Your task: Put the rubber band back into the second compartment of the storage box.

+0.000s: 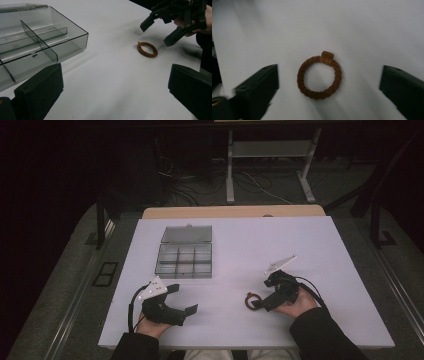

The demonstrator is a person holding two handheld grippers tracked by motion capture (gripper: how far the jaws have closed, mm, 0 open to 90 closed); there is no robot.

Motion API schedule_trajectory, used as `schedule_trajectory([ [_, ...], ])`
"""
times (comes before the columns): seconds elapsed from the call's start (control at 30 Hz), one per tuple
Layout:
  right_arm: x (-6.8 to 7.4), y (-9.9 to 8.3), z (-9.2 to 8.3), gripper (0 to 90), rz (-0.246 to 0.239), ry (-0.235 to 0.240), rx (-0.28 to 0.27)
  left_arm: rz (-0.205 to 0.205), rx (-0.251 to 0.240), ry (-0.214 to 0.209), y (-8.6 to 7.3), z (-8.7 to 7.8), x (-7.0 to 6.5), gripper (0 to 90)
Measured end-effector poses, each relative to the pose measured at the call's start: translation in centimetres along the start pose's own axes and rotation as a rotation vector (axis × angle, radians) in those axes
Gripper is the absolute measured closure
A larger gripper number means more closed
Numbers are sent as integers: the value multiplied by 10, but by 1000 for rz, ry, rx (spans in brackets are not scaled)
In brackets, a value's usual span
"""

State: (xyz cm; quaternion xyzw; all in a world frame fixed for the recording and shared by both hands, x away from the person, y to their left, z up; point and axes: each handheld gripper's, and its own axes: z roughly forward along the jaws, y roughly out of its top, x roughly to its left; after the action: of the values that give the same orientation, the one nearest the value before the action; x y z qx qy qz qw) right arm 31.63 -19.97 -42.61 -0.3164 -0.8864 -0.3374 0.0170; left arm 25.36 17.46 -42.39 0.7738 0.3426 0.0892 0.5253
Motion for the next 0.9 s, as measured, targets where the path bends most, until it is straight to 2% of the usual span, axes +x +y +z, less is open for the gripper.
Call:
schedule_trajectory([
  [0.03, 0, 0, 1, 139, -4, 9, -8, 0, -1, -1, 0, 0, 0, 0],
  [0.1, 1, 1, 2, 151, -5, 7, -6, 2, -5, -5, 0, 0, 0, 0],
  [0.47, -1, 1, 8, 360, -25, 6, 43, 2, -4, -9, 0, 0, 0, 0],
  [0.53, -1, 1, 8, 377, -33, 6, 46, 3, -3, -11, 0, 0, 0, 0],
  [0.6, -1, 0, 9, 456, -41, 3, 51, 3, -2, -12, 0, 0, 0, 0],
  [0.67, -1, 0, 9, 483, -43, 3, 54, 3, -1, -12, 0, 1, 0, 0],
  [0.8, -2, 0, 10, 597, -53, -18, 63, 4, -2, -12, 0, 0, 0, 0],
  [0.83, -2, 0, 10, 648, -52, -29, 65, 3, -3, -12, 0, 1, 0, 0],
  [0.9, -2, 0, 11, 668, -51, -34, 66, 3, -3, -13, 0, 1, 0, 0],
])
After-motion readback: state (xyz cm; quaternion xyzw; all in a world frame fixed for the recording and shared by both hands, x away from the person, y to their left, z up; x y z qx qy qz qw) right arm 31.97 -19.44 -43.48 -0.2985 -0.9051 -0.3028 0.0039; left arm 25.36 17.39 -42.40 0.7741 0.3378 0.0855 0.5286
